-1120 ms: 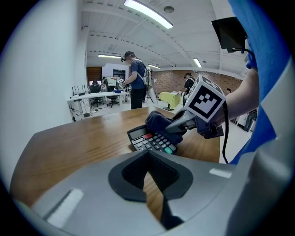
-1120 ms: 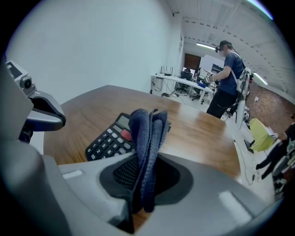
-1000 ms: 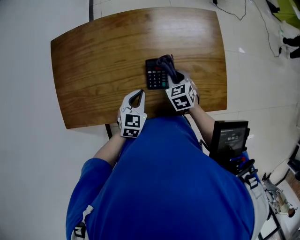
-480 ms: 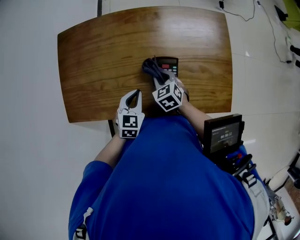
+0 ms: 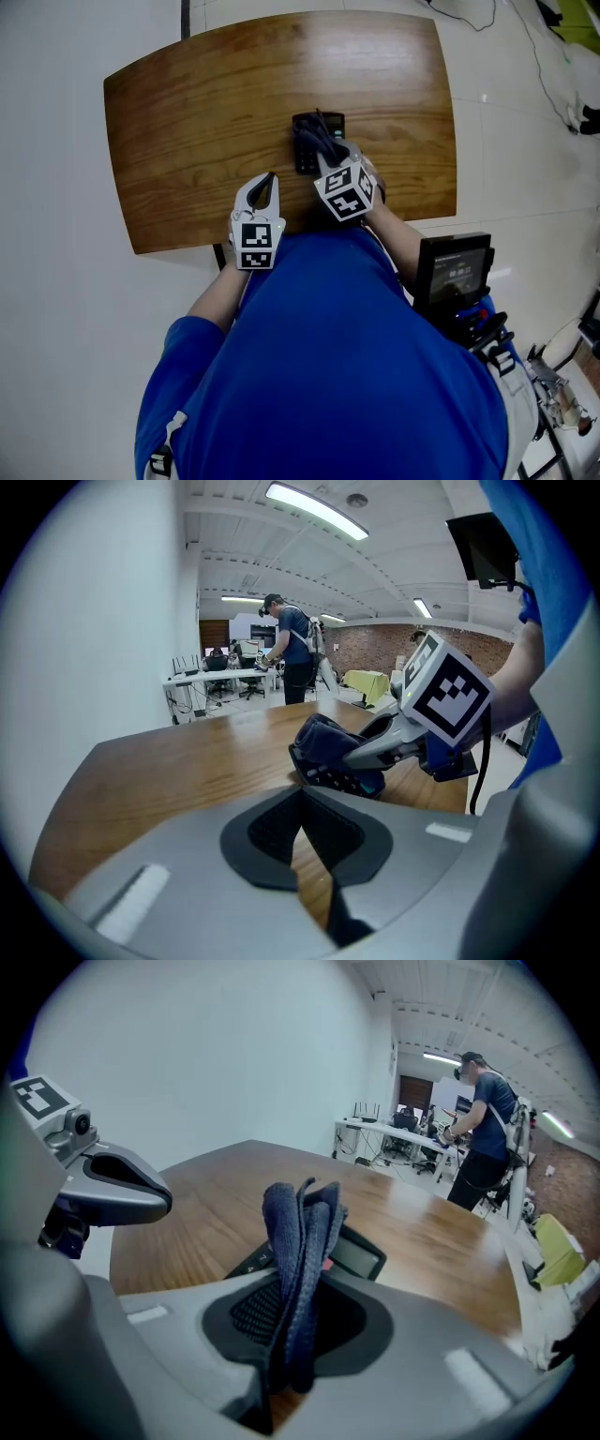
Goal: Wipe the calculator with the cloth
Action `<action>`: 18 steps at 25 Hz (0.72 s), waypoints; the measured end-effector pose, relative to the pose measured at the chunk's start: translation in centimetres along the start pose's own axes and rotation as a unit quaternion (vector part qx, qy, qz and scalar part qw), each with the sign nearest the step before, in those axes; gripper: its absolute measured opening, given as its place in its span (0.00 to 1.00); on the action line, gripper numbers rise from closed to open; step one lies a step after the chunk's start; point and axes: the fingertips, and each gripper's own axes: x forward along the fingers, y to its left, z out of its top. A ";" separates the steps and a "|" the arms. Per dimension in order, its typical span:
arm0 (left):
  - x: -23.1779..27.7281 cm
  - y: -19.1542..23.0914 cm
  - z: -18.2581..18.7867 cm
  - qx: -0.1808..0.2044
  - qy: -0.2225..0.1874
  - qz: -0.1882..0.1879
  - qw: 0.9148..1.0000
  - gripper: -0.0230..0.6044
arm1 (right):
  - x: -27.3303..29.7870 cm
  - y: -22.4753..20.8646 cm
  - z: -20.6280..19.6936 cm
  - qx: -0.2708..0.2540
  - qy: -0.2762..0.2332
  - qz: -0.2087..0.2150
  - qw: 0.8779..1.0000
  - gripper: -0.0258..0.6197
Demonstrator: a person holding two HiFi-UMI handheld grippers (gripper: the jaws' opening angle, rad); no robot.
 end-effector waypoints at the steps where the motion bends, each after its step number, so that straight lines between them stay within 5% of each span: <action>1: 0.2 0.1 0.1 -0.001 0.000 -0.002 1.000 0.05 | -0.1 -0.4 -0.2 0.005 0.002 -0.005 1.000 0.15; 11: 0.9 0.8 -0.2 -0.010 0.001 -0.009 1.000 0.05 | -0.3 -3.6 -2.6 0.036 0.031 -0.039 0.998 0.15; 18: 0.0 1.4 -0.6 -0.011 0.005 0.003 1.000 0.05 | -0.3 -0.8 -0.7 0.012 0.017 -0.007 1.000 0.15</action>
